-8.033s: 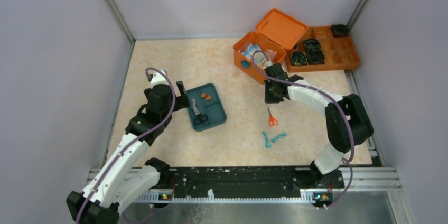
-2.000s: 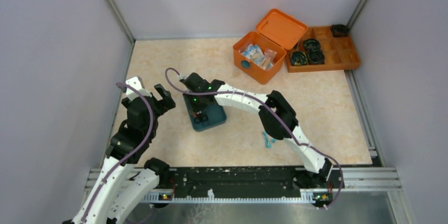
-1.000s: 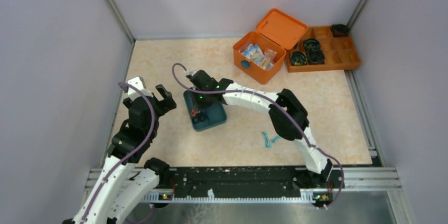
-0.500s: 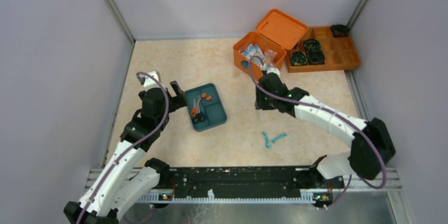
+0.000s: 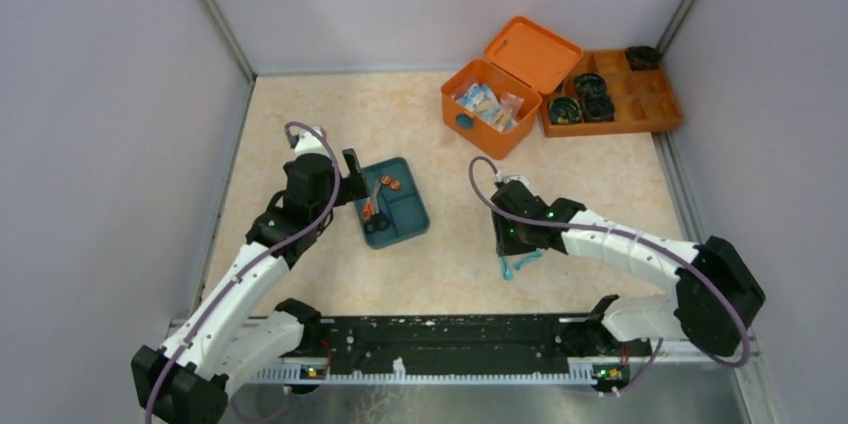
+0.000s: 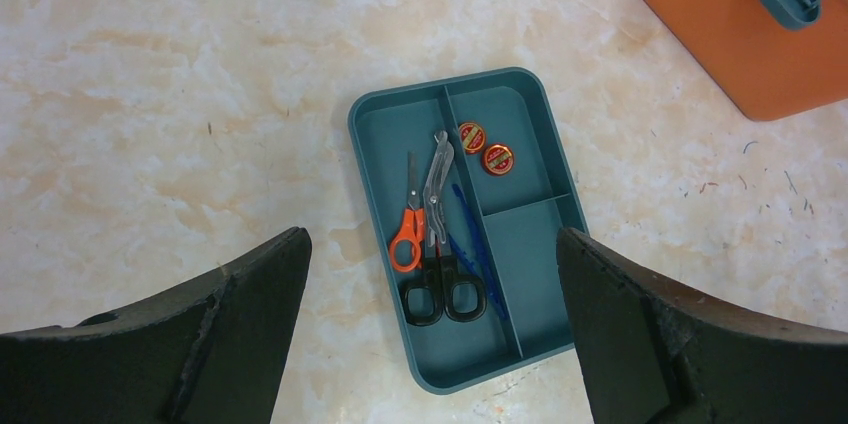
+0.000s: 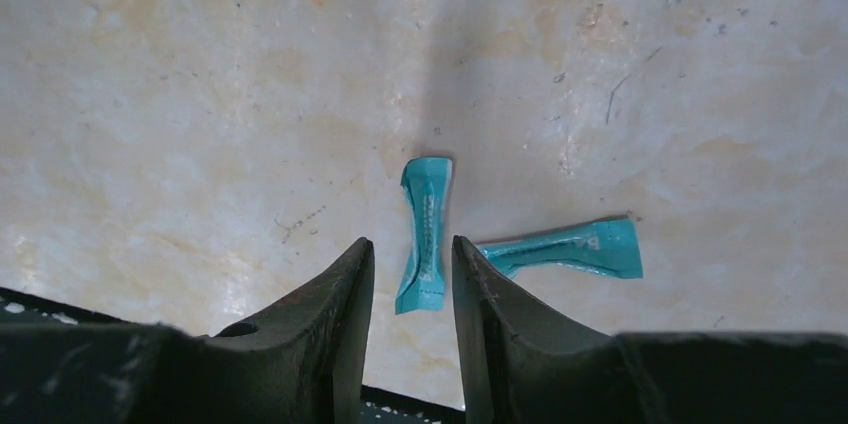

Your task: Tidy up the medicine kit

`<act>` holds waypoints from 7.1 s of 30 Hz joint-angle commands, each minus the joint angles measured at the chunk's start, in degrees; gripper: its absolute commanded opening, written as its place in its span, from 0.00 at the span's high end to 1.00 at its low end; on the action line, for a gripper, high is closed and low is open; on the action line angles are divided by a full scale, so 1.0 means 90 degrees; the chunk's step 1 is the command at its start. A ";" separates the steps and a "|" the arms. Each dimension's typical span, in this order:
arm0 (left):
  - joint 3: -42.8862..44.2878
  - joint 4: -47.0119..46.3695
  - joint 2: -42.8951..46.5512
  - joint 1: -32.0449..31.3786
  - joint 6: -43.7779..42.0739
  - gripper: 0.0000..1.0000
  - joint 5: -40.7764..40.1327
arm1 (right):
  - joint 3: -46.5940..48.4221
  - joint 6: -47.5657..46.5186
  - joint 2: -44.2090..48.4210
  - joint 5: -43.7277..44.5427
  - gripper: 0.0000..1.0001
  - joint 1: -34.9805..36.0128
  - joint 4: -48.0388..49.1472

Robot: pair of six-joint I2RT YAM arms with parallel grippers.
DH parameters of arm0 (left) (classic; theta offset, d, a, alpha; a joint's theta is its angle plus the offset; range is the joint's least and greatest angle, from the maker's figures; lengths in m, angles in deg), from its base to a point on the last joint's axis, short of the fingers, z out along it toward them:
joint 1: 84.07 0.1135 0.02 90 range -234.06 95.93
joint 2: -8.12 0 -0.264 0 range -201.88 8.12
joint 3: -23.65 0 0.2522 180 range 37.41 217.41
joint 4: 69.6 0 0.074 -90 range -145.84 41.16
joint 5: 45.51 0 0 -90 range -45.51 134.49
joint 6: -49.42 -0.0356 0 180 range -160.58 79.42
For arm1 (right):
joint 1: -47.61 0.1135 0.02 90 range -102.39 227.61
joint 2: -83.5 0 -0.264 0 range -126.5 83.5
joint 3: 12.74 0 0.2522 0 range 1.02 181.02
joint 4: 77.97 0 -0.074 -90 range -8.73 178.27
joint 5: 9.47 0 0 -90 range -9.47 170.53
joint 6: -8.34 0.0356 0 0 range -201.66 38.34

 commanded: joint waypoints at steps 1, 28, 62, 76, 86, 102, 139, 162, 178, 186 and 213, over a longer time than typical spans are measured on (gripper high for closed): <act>0.0028 -0.0131 -0.0026 0.0023 -0.0148 0.01 0.0119 | 0.0346 -0.0211 -0.0632 0.0116 0.68 0.0231 -0.0140; 0.0002 -0.0116 -0.0030 0.0023 -0.0134 0.01 0.0169 | 0.0275 -0.0070 -0.1182 -0.0212 0.93 0.0416 0.0159; -0.0073 0.0269 0.0574 0.0023 -0.0124 0.01 -0.0459 | 0.5031 -0.0543 -0.4660 -0.1687 1.00 0.0646 0.1106; -0.0064 0.0237 0.0546 0.0023 -0.0114 0.01 -0.0368 | 0.5120 -0.0527 -0.4838 -0.1550 0.85 0.0704 0.1163; -0.0084 0.0172 0.0570 0.0038 -0.0117 0.01 -0.0276 | 0.3076 0.0035 -0.2997 -0.0159 0.85 0.0618 0.1205; -0.0082 0.0090 0.0490 0.0038 -0.0086 0.01 -0.0068 | -0.0463 0.2900 0.1543 0.1517 0.71 0.0033 -0.0780; -0.0131 0.0017 0.0427 0.0035 0.0004 0.01 0.0070 | -0.1407 0.2956 0.0906 0.0583 0.73 -0.0237 0.0031; -0.0123 0.0016 0.0419 0.0041 0.0003 0.01 0.0072 | -0.1591 0.2761 0.1041 0.0680 1.00 -0.0274 0.0292; -0.0124 0.0018 0.0405 0.0034 0.0003 0.01 0.0048 | 0.0556 -0.1179 -0.0730 -0.2381 1.00 -0.0254 0.2694; -0.0120 0.0043 0.0409 0.0042 0.0013 0.01 -0.0011 | 0.2616 -0.1909 -0.2931 -0.3462 1.00 -0.0099 0.2365; -0.0095 0.0095 0.0391 0.0048 -0.0049 0.01 -0.0065 | 0.4172 -0.2433 -0.4386 -0.1930 0.83 0.0533 0.1211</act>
